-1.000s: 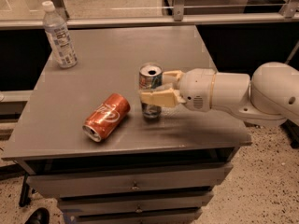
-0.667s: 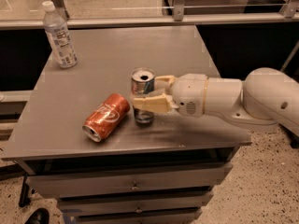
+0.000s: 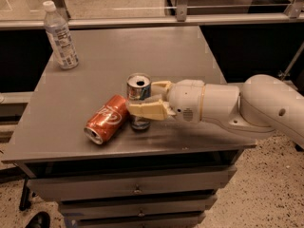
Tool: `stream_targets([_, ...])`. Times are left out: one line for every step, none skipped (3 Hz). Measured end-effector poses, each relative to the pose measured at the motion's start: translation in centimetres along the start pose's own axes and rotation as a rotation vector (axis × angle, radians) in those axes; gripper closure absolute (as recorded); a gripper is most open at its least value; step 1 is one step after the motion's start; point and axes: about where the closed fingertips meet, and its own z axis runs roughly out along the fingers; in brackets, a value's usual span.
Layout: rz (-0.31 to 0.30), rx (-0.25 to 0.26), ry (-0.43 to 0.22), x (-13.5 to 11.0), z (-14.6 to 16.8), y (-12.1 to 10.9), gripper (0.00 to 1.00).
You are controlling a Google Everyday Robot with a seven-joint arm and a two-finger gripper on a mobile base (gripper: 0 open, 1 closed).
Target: Move redbull can near coke can
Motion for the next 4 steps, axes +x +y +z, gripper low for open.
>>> stream_targets([0.004,0.0,-0.003,0.13,-0.01,0.18,0.38])
stream_targets([0.007,0.0,-0.006,0.2,-0.06,0.24,0.13])
stream_targets([0.008,0.005,-0.009,0.09,-0.3,0.04,0.0])
stream_targets([-0.003,0.017,-0.013,-0.41,-0.96,-0.6,0.0])
